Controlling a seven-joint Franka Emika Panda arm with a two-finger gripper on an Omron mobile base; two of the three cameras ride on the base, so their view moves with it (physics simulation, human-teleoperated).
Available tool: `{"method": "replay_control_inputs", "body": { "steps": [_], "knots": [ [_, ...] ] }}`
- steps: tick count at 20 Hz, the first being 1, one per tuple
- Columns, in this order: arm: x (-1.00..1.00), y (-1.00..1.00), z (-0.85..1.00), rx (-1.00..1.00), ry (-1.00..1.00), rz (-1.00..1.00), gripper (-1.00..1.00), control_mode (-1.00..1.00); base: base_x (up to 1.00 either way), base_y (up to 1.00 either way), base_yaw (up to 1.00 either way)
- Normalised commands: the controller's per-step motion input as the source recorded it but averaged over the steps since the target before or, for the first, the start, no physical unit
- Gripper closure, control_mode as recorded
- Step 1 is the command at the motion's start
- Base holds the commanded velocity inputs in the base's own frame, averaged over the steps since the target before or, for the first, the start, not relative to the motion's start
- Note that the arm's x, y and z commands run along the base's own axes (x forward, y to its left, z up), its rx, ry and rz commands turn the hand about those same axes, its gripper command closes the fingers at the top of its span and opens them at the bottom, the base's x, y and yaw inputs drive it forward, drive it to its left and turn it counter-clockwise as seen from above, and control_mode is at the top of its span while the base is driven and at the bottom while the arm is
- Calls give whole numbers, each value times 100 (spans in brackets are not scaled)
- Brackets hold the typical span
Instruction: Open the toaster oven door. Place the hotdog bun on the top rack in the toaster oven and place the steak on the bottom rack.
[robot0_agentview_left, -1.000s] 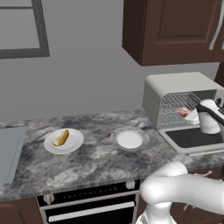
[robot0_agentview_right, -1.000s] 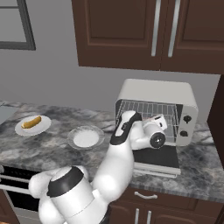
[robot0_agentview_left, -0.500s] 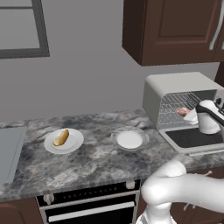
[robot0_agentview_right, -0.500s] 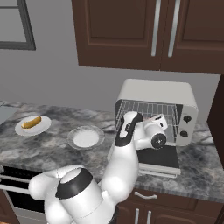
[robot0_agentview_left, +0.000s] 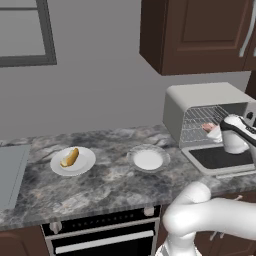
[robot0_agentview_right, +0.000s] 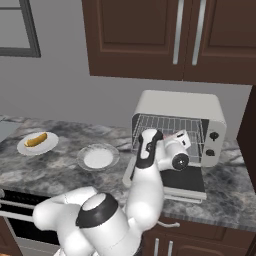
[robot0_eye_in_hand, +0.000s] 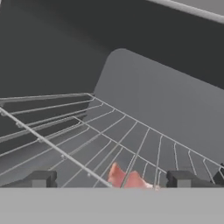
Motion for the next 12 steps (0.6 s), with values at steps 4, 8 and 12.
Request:
{"method": "replay_control_inputs", "body": {
  "steps": [4, 8, 12],
  "knots": [
    [25, 0, -8, -1, -6, 0, -100, -100, 0, 0, 0],
    [18, 0, -16, -2, -1, 0, -100, -100, 0, 0, 0],
    [22, -2, -7, -2, 0, 0, -100, -100, 0, 0, 0]
  ]
}}
